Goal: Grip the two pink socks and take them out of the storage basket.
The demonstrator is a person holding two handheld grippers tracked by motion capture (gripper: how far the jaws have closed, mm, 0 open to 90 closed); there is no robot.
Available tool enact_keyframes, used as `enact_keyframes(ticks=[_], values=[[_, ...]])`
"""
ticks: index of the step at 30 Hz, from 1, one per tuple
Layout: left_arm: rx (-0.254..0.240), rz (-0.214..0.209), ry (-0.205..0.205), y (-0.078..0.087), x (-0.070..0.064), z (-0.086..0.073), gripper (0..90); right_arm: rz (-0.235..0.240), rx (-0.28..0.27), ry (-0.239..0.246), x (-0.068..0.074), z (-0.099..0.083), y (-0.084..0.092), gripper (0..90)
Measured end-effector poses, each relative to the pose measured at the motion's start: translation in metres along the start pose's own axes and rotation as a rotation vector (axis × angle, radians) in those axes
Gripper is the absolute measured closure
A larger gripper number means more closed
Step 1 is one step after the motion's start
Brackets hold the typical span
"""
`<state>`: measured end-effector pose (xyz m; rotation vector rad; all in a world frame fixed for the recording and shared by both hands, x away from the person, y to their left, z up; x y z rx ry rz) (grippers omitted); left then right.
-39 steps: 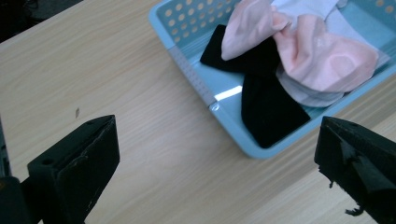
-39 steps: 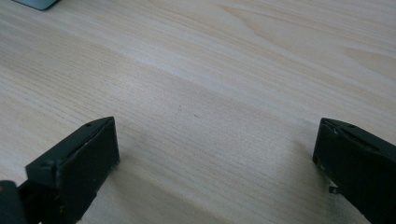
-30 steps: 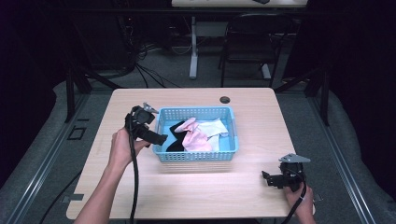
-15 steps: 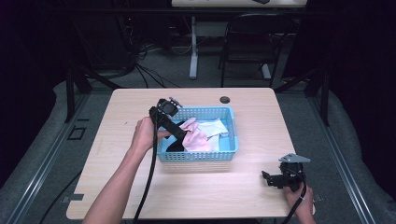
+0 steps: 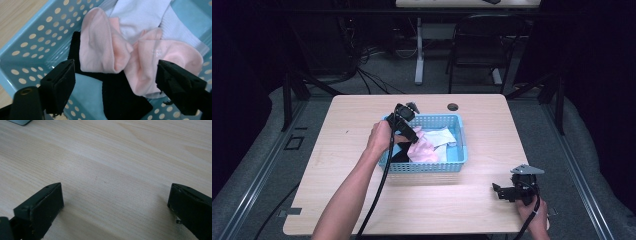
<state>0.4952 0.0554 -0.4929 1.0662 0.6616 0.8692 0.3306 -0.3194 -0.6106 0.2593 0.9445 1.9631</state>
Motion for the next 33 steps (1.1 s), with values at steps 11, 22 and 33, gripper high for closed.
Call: enact_keyframes(ticks=[11, 22, 33], values=[[0.094, 0.034, 0.0, -0.025, 0.002, 0.007, 42.7, -0.001, 0.004, 0.003, 0.0, 0.0, 0.0, 0.0], [0.123, 0.049, 0.004, -0.031, 0.002, 0.006, 82.6, -0.001, 0.003, 0.003, 0.0, 0.0, 0.0, 0.0], [0.132, 0.048, -0.013, -0.022, 0.0, 0.005, 84.0, -0.002, 0.0, 0.001, 0.0, 0.0, 0.0, 0.0]])
Point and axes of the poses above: each handheld gripper's, and its own axes: y roughly backward along the jaws, z roughly out of its top, x roughly to its left, the point moved 3 cm from there along -y, roughly forward along the jaws, and after that the axes turned 15 degrees about y, right-handed, at the moved point
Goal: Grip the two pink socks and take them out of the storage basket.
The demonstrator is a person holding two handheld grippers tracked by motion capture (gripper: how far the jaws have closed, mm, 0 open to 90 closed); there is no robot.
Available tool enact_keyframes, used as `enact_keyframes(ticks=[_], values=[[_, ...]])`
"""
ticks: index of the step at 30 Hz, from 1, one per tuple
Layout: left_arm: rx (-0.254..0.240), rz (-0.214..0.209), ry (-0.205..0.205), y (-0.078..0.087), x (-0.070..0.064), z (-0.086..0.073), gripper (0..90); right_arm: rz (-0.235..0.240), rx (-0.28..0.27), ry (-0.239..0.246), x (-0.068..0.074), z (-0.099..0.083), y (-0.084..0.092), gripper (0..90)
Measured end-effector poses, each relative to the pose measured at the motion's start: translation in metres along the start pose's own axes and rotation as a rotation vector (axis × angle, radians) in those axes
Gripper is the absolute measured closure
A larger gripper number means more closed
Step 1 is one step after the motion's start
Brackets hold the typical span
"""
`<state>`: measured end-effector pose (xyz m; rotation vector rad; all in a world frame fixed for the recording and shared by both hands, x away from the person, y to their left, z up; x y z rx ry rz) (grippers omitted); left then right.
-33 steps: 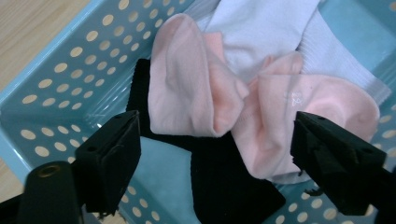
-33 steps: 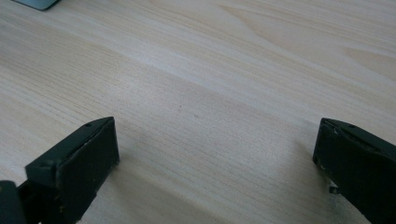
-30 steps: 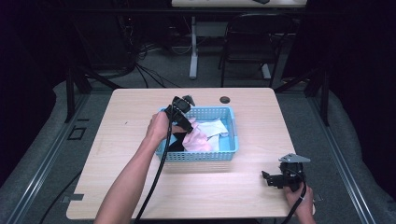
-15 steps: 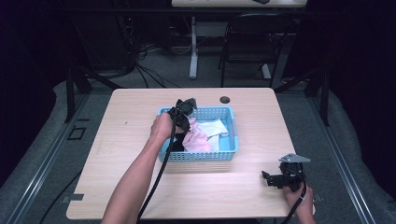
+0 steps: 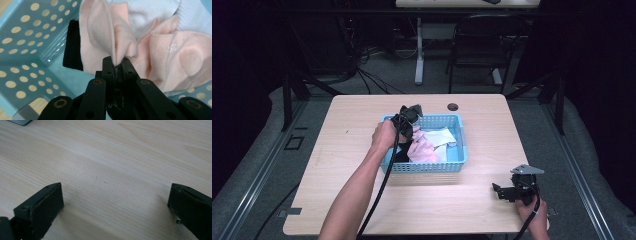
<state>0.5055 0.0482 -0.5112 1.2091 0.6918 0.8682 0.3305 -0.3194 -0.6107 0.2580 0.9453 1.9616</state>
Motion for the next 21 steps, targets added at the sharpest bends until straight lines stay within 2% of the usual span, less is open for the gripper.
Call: enact_keyframes(ticks=[4, 9, 13, 21], values=[[-0.02, 0.008, -0.01, 0.01, 0.001, -0.002, 84.2, 0.002, 0.003, 0.003, 0.0, 0.0, 0.0, 0.0], [-0.051, 0.013, -0.026, 0.033, 0.001, -0.005, 84.2, 0.002, 0.003, 0.003, 0.0, 0.0, 0.0, 0.0], [-0.059, 0.022, -0.044, 0.045, -0.001, -0.008, 84.1, 0.001, -0.001, 0.0, 0.0, 0.0, 0.0, 0.0], [-0.111, 0.015, -0.046, 0.074, 0.002, -0.015, 84.0, 0.001, -0.001, 0.0, 0.0, 0.0, 0.0, 0.0]])
Point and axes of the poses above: each handheld gripper's, and its own axes: y roughly backward along the jaws, z roughly out of its top, x roughly to its left, the point moved 3 cm from there along -y, roughly forward along the jaws, and after that the axes turned 15 degrees about y, right-handed, at the moved point
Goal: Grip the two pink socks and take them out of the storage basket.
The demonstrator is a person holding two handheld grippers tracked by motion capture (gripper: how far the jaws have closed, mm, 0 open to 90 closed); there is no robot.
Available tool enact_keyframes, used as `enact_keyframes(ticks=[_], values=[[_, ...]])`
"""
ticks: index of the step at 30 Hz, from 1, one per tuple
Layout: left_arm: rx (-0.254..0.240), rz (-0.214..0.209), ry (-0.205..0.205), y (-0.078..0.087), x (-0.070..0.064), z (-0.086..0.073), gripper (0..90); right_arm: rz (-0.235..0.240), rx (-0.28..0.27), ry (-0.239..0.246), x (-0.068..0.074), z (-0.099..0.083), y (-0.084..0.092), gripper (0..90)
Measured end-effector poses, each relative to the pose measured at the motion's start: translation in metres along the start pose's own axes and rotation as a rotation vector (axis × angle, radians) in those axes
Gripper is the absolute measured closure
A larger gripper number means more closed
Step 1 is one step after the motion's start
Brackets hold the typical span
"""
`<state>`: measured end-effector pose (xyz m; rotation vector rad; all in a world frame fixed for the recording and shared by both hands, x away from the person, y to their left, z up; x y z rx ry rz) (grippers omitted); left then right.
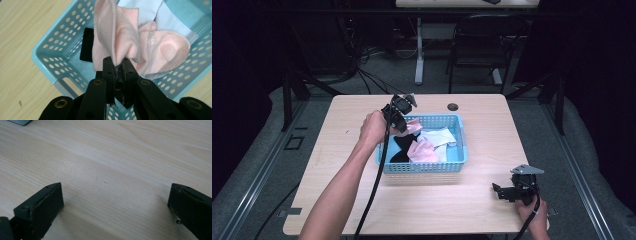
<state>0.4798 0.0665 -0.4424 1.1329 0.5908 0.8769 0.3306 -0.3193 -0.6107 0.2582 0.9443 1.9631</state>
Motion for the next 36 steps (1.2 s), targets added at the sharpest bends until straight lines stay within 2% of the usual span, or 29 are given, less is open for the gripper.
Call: enact_keyframes(ticks=[11, 15, 23, 31, 36], values=[[-0.036, 0.014, -0.003, 0.025, 0.005, -0.014, 84.0, 0.0, 0.0, 0.0, 0.0, 0.0, 0.0, 0.0], [-0.041, 0.018, -0.019, 0.034, 0.007, -0.02, 83.9, 0.001, -0.003, -0.003, 0.0, 0.0, 0.0, 0.0], [-0.059, 0.025, -0.025, 0.05, 0.011, -0.031, 83.9, 0.001, -0.003, -0.003, 0.0, 0.0, 0.0, 0.0], [-0.082, 0.025, -0.016, 0.074, 0.018, -0.049, 83.9, 0.001, -0.003, -0.002, 0.0, 0.0, 0.0, 0.0], [-0.101, 0.03, -0.005, 0.092, 0.026, -0.069, 83.9, 0.001, -0.003, -0.002, 0.0, 0.0, 0.0, 0.0]])
Point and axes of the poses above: each handheld gripper's, and its own axes: y roughly backward along the jaws, z roughly out of its top, x roughly to its left, the point moved 3 cm from there along -y, roughly forward along the jaws, and after that the axes turned 15 degrees about y, right-handed, at the moved point
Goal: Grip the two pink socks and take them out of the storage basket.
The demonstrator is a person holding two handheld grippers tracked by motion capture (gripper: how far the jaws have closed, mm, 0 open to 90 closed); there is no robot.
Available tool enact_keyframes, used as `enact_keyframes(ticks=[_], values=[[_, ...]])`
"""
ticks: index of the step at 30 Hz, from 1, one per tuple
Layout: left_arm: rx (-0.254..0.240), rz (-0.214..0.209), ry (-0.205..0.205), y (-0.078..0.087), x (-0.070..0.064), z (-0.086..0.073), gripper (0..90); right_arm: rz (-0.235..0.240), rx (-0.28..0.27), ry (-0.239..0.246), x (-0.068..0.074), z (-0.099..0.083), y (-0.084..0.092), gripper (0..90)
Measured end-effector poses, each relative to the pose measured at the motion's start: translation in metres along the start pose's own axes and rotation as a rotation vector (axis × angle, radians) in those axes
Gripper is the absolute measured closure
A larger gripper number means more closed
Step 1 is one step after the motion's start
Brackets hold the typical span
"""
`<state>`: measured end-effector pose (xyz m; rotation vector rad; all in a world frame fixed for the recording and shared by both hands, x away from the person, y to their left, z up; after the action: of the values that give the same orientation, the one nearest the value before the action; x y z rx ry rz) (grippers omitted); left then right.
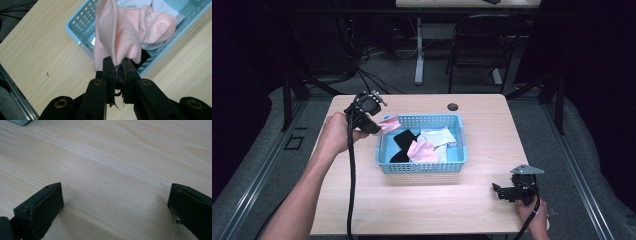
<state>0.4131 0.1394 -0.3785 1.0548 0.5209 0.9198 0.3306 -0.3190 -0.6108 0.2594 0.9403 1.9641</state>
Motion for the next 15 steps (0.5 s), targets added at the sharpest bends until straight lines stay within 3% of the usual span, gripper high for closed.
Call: enact_keyframes(ticks=[5, 15], values=[[-0.002, 0.009, 0.013, 0.007, 0.006, -0.015, 83.9, 0.0, 0.0, 0.0, 0.0, 0.0, 0.0, 0.0], [-0.012, 0.027, 0.079, 0.016, 0.024, -0.057, 83.9, 0.0, 0.0, 0.0, 0.0, 0.0, 0.0, 0.0]])
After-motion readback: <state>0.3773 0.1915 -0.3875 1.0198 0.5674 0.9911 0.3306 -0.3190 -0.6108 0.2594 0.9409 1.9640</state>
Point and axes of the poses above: each handheld gripper's, and its own axes: y roughly backward along the jaws, z roughly out of its top, x roughly to its left, the point moved 3 cm from there along -y, roughly forward along the jaws, and after that the axes turned 15 degrees about y, right-handed, at the moved point
